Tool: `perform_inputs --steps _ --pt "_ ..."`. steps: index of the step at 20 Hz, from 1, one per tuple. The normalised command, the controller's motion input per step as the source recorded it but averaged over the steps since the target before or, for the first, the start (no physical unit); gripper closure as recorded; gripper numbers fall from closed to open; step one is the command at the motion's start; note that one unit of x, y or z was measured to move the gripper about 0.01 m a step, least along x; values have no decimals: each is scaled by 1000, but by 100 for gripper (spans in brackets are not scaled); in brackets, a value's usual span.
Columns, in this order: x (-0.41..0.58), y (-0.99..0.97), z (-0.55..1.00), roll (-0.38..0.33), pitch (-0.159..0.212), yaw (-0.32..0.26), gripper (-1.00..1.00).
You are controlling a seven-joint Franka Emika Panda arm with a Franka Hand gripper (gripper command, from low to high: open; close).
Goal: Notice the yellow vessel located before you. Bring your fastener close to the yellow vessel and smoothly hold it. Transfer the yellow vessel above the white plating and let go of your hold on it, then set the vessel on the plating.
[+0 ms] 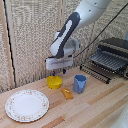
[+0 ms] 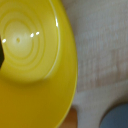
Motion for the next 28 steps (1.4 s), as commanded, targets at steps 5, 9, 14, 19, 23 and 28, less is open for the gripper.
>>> perform_inputs --steps 5,9,14,19,23,28 --pt "125 -205 -358 -17 131 23 100" --pt "35 -11 -194 0 49 0 100" --pt "18 2 -48 0 4 0 100" --pt "-5 83 131 0 -46 0 100" --pt "-109 161 286 0 -66 0 100" --pt "-207 144 403 25 -1 -9 100"
